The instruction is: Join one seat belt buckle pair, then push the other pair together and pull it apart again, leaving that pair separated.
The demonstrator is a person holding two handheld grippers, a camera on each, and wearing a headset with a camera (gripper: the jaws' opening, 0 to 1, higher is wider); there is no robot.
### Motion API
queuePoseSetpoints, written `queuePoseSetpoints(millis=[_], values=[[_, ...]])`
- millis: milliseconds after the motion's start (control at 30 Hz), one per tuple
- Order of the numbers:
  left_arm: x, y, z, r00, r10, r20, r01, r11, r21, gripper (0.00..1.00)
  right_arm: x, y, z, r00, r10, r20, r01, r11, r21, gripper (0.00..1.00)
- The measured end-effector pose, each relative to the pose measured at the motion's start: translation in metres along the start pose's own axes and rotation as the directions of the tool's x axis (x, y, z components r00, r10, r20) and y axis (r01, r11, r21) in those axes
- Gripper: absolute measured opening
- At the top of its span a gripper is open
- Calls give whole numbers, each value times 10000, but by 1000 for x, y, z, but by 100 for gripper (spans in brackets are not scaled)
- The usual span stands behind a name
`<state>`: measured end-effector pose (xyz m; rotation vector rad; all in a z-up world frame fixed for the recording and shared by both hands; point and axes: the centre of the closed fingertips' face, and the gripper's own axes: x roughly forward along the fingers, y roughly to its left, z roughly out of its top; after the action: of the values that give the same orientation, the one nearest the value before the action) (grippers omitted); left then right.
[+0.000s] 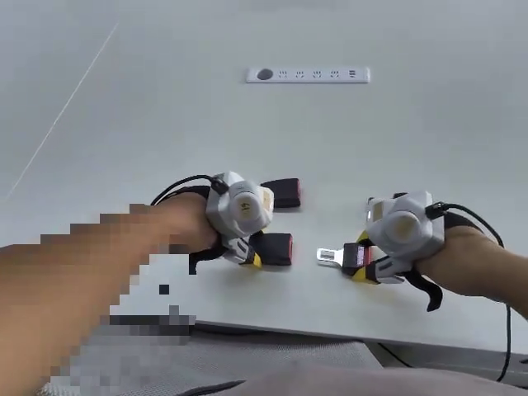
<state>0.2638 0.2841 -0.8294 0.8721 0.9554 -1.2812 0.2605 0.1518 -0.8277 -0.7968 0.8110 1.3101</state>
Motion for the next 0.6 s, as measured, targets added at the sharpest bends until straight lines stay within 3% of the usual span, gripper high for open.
queuePoseSetpoints(millis=[600], values=[[0,0,0,9999,-106,-15,106,9997,206,33,18,0,27,9996,150,-235,-155,9997,-194,34]])
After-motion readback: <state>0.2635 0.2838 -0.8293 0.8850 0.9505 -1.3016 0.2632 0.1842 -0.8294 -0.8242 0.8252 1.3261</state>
